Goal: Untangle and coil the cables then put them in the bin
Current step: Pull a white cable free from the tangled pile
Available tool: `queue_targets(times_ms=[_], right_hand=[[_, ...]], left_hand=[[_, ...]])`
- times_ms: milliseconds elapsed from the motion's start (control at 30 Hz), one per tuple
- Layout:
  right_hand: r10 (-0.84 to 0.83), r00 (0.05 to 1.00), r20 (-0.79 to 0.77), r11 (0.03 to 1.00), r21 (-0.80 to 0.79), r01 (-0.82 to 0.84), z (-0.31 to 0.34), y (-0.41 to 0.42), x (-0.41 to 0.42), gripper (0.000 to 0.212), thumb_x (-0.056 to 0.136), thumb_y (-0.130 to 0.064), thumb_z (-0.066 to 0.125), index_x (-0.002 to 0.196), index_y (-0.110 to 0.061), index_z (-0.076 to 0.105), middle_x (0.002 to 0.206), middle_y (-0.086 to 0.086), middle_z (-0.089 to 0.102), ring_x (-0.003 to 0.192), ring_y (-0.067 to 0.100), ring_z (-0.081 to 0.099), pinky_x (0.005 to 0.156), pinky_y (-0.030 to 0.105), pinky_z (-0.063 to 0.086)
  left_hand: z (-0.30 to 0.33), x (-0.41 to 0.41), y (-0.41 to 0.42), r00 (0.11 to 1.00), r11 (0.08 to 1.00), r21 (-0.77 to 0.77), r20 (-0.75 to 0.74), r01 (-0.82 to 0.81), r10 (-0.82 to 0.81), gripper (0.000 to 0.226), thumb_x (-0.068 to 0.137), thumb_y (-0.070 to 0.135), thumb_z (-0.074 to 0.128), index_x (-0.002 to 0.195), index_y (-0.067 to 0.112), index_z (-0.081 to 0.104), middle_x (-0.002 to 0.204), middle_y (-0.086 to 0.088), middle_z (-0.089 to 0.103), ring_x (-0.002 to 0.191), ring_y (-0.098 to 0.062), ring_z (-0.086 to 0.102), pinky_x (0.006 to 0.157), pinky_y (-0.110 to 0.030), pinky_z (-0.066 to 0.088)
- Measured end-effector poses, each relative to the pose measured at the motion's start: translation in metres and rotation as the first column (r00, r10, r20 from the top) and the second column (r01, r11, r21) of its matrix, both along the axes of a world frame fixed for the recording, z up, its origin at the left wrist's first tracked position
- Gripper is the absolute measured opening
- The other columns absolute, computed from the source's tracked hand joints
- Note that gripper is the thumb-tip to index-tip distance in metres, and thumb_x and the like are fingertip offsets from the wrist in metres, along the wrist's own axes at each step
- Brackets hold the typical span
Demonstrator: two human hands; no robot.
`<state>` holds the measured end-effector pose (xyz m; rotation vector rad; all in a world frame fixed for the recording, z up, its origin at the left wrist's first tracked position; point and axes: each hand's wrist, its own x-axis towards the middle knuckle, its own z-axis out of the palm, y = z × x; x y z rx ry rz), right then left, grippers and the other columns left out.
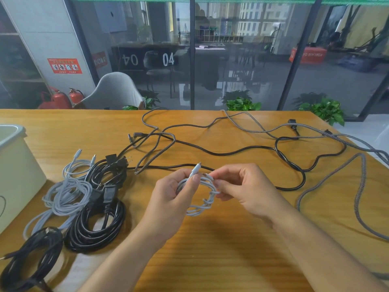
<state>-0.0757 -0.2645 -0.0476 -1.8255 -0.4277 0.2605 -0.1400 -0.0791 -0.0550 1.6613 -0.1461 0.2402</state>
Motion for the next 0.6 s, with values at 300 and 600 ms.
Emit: queue_targets(times_ms=[300,600], right_hand=[[0.033,0.998,0.053,0.993,-0.114,-0.027,0.0,-0.003,0.002,0.019,0.101,-0.008,0.066,0.103,-0.02,0.081,0.091,0.001,0.08,0.084,0.027,0.074,0.076,0.034,0.064],[0.143,0.986,-0.09,0.989,0.055,-0.138,0.003,-0.002,0.0,0.022,0.107,-0.013,0.055,0.107,-0.014,0.077,0.106,0.021,0.071,0.085,0.027,0.062,0.079,0.026,0.06]], left_hand=[[-0.001,-0.001,-0.001,1.0,1.0,-0.011,0.019,0.009,-0.009,0.022,0.1,0.03,0.055,0.099,0.015,0.072,0.053,0.016,0.047,0.05,-0.004,0.037,0.051,-0.012,0.033],[-0.001,0.002,0.009,1.0,0.999,-0.044,0.023,0.005,-0.004,0.024,0.099,0.039,0.056,0.102,0.024,0.074,0.06,0.0,0.032,0.058,-0.017,0.026,0.052,-0.028,0.024]])
